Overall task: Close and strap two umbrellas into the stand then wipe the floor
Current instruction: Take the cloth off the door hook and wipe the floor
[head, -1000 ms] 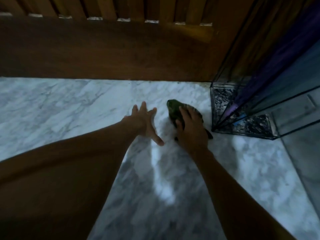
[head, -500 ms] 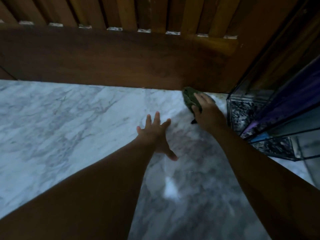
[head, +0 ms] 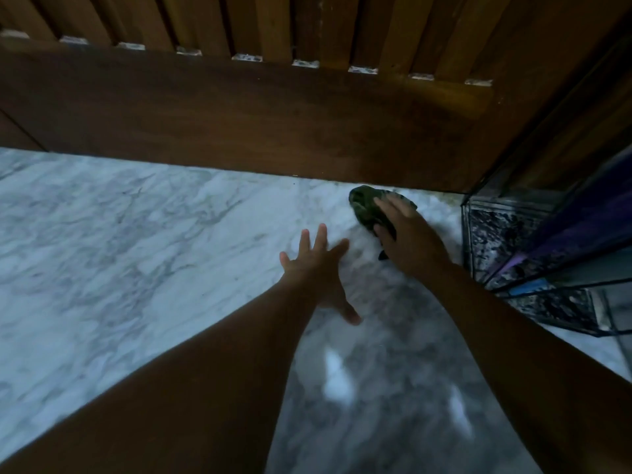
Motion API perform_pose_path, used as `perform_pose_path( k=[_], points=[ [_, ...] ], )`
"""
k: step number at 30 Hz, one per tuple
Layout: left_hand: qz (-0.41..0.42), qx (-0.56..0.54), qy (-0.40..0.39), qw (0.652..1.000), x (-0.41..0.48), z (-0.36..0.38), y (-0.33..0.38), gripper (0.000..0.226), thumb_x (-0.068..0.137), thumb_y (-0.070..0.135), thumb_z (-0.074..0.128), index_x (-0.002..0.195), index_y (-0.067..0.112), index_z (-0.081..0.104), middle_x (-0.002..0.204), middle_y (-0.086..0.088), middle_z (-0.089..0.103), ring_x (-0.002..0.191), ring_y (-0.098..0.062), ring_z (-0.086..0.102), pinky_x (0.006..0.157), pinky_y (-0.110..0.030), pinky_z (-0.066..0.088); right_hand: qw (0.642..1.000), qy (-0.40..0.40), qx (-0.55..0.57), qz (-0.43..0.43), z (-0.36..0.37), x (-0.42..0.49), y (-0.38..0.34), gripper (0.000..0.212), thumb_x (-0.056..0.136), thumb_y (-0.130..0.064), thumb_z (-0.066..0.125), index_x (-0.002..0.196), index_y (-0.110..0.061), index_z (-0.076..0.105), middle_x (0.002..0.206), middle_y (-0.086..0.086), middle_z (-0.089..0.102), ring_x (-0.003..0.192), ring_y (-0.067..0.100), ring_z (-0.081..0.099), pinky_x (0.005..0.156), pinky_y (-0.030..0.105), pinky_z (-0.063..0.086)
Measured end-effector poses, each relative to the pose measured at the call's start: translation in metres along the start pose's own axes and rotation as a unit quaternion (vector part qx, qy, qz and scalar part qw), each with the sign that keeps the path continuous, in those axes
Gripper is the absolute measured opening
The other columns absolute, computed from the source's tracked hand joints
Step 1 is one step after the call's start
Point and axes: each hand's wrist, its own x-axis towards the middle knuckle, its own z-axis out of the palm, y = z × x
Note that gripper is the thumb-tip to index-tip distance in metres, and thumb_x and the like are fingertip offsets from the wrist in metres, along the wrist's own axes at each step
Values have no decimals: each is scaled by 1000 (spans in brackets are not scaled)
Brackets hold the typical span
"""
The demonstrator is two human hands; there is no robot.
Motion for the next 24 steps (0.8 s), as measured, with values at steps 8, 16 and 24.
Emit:
perform_pose_path(
  k=[8,16,24],
  points=[
    [-3,-11,-5,1000,2,1,3,142,45,57,91,154,40,1,159,-1,-30,146,-31,-28,112,-70,1,981,98,-42,164,-5,-29,20,51,98,-24,50,145,-5,44,153,24,36,140,43,32,115,49,29],
    [-26,20,-3,999,-2,-2,9,142,47,60,89,153,42,-4,160,1,-29,147,-30,-26,113,-70,2,991,101,19,88,20,-122,-56,50,88,-26,45,133,-9,60,139,21,55,129,39,53,105,51,44],
    [27,75,143,987,-49,30,42,46,83,41,63,124,22,52,131,-10,46,127,-33,42,100,-56,41,984,94,50,143,8,-221,-60,48,93,-23,52,141,-18,53,148,12,49,138,32,43,108,46,40]
  ],
)
